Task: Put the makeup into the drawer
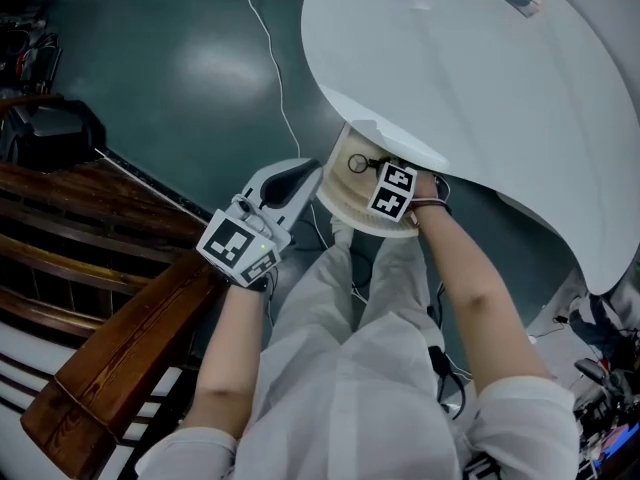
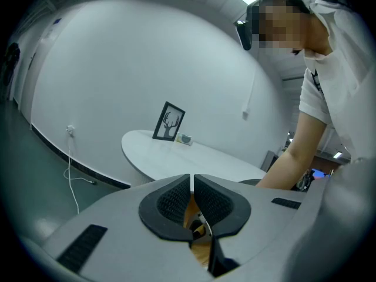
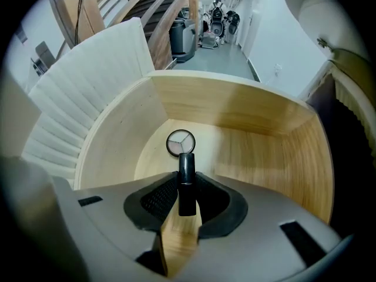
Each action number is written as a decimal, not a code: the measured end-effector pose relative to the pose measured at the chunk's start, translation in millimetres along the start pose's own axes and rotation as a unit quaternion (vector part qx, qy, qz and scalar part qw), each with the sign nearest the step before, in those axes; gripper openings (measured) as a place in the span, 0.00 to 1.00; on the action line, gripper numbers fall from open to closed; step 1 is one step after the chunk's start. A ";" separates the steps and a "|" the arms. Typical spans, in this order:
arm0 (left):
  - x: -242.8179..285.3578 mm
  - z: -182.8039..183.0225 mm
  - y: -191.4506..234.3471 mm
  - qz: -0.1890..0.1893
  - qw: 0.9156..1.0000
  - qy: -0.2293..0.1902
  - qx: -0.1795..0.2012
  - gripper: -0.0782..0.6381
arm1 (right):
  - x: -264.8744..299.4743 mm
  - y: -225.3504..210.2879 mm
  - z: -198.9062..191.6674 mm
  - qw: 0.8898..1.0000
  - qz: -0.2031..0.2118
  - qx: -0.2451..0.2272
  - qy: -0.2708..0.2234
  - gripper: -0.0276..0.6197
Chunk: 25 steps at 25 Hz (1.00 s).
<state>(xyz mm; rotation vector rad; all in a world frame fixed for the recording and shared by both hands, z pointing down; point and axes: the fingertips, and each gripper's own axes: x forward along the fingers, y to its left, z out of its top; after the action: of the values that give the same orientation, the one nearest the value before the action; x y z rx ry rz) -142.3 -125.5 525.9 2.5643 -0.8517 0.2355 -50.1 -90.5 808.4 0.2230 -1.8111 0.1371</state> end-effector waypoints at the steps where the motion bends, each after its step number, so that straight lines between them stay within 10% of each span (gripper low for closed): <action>1: 2.1 -0.1 0.1 -0.001 1.000 0.000 -0.001 0.14 | 2.0 -0.1 -1.4 1.000 0.001 -0.004 0.003 0.17; 25: 0.1 -0.9 7.2 0.009 1.000 0.002 -0.003 0.14 | 6.6 -0.8 -6.5 0.999 0.016 -0.023 0.030 0.18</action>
<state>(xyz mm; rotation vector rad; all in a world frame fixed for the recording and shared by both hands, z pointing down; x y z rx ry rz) -146.6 -130.3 529.2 2.5506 -0.8731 0.2435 -45.3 -90.4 816.4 0.1560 -1.7563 0.1235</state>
